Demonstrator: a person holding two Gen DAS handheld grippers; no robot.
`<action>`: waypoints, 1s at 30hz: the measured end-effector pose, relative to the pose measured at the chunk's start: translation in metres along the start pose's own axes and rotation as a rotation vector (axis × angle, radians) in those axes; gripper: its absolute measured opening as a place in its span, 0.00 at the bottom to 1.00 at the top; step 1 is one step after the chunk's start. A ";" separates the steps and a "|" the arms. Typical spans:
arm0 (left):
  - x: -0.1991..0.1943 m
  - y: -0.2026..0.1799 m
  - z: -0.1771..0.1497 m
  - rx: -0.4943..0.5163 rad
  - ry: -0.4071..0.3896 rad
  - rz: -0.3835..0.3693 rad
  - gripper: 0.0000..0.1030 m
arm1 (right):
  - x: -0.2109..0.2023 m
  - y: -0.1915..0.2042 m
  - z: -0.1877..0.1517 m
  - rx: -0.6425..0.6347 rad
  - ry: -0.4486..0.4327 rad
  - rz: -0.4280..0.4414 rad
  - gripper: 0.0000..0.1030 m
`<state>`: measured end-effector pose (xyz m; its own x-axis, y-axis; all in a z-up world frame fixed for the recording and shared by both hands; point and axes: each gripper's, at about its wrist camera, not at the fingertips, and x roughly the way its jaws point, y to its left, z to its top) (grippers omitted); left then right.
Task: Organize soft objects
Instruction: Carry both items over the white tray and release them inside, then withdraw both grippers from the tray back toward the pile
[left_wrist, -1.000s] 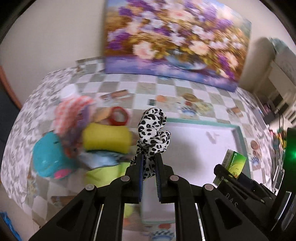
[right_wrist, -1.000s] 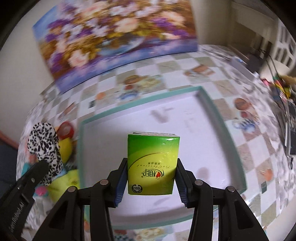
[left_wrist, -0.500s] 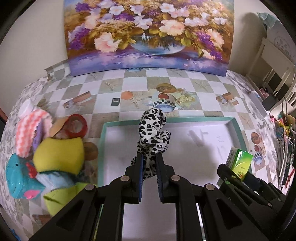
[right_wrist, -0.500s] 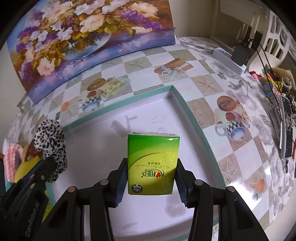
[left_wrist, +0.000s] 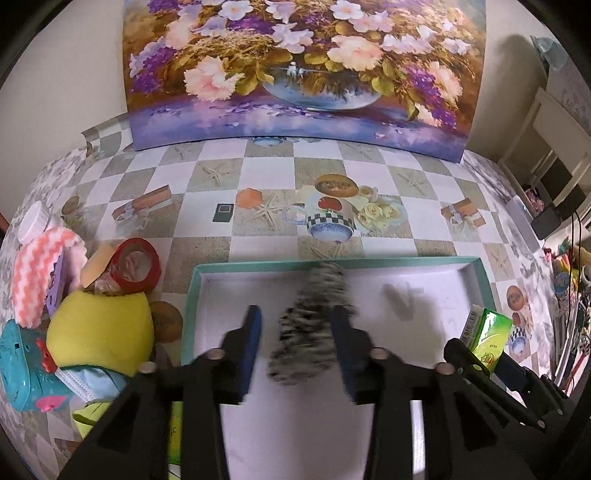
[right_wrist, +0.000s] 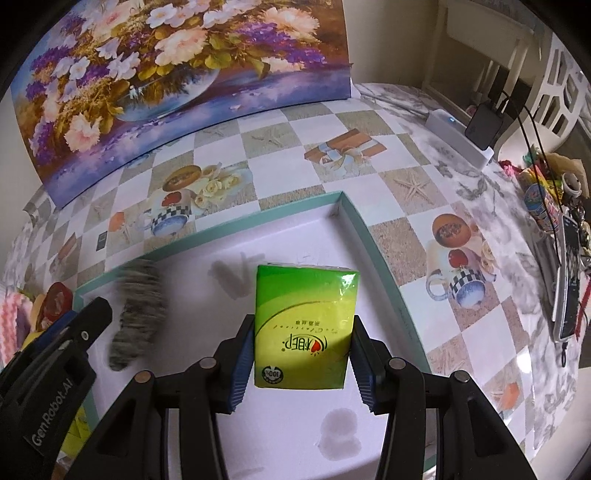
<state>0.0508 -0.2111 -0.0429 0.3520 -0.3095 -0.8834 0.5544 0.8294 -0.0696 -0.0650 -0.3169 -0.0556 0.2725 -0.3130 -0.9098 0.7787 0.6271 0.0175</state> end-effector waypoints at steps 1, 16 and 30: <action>-0.002 0.001 0.001 -0.003 -0.004 0.003 0.43 | -0.002 0.000 0.001 -0.002 -0.003 -0.001 0.50; -0.012 0.035 0.004 -0.123 0.009 0.022 0.84 | -0.016 0.008 0.003 -0.061 0.021 0.013 0.73; -0.013 0.068 0.001 -0.215 -0.036 0.062 0.99 | -0.018 0.008 0.003 -0.070 -0.011 0.028 1.00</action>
<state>0.0848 -0.1515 -0.0354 0.4093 -0.2682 -0.8721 0.3587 0.9262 -0.1165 -0.0617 -0.3082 -0.0378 0.3005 -0.3020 -0.9047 0.7290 0.6844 0.0137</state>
